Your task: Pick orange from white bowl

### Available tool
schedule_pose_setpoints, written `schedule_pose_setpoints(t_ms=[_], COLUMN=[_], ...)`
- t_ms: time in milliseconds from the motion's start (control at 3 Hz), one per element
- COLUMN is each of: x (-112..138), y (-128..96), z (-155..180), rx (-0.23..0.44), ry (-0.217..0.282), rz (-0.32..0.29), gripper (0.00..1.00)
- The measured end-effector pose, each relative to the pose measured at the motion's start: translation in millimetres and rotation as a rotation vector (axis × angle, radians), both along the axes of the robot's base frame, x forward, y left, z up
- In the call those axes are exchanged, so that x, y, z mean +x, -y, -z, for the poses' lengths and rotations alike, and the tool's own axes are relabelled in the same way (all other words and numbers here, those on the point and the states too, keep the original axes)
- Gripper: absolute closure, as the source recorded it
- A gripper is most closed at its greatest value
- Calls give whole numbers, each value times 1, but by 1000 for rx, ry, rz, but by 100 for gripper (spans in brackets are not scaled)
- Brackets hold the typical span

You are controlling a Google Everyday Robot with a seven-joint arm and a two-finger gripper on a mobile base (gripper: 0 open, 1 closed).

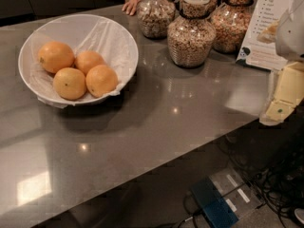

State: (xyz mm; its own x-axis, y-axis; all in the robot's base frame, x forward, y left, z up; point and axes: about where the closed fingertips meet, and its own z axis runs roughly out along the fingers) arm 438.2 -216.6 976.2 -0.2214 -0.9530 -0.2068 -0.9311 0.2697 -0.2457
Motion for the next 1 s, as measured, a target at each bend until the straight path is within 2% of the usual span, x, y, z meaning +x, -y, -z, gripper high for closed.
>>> schedule_pose_setpoints(t_ms=[333, 667, 1000], x=[0, 20, 51], y=[0, -29, -79], z=[0, 10, 8], rx=[0, 23, 58], ry=[0, 12, 55], rz=[-1, -52, -153], gripper=[0, 0, 0])
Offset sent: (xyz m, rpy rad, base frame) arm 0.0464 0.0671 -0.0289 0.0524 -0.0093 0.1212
